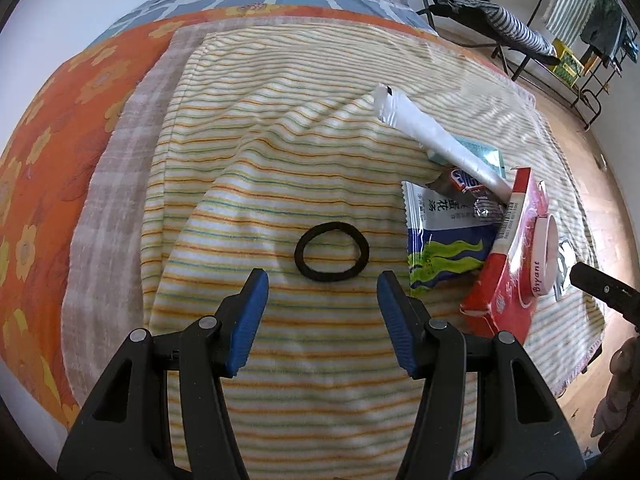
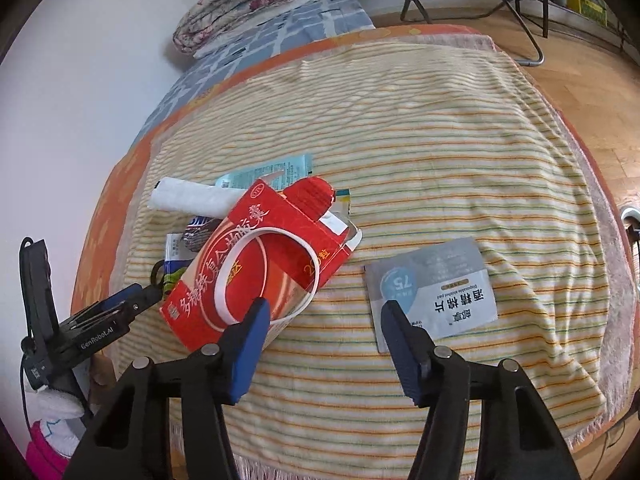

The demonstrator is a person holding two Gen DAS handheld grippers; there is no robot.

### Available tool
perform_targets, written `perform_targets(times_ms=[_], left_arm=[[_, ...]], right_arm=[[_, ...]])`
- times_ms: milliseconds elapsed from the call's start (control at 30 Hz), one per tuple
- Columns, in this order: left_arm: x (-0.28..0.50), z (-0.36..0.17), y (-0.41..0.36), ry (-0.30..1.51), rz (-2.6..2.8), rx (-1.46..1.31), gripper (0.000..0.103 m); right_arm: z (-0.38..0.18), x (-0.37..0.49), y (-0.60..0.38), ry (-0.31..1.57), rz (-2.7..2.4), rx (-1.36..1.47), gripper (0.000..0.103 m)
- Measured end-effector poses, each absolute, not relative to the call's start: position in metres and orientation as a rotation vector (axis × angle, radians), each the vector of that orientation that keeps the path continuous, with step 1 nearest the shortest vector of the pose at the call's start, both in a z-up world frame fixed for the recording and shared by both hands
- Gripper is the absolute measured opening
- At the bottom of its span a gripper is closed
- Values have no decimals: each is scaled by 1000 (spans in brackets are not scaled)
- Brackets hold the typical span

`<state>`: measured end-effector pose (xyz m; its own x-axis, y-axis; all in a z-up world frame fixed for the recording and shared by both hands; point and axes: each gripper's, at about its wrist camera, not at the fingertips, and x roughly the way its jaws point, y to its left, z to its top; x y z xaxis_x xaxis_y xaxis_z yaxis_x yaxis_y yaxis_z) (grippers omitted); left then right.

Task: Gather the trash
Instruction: 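Reach the left tool to the black hair tie and grasp it, then grasp the white rubber band with the right tool and lift it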

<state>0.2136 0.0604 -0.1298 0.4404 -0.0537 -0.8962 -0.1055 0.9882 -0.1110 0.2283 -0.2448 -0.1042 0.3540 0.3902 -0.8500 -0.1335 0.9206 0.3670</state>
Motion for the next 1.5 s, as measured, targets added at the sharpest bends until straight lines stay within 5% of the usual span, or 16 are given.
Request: perform_targets(times_ms=[233, 533, 800, 900, 1233, 1267, 1300, 1367, 1500], left_arm=[[225, -139, 62, 1123, 49, -159, 58], [229, -140, 62, 1109, 76, -103, 39], [231, -138, 66, 1106, 81, -104, 13], [229, -137, 68, 1103, 81, -103, 9], [220, -126, 73, 1079, 87, -114, 6], [220, -126, 74, 1079, 89, -116, 6], [219, -126, 75, 1080, 89, -120, 6], [218, -126, 76, 1082, 89, -125, 6], [217, -127, 76, 1084, 91, -123, 6]], right_arm=[[-114, 238, -244, 1179, 335, 279, 51], [-127, 248, -247, 1201, 330, 328, 37], [-124, 249, -244, 1183, 342, 323, 7], [-121, 247, -243, 1165, 339, 316, 3], [-101, 242, -243, 1104, 369, 308, 2], [-103, 243, -243, 1116, 361, 304, 15], [-106, 243, -244, 1130, 335, 301, 46], [-113, 244, -249, 1146, 318, 328, 62], [-125, 247, -248, 1177, 343, 336, 32]])
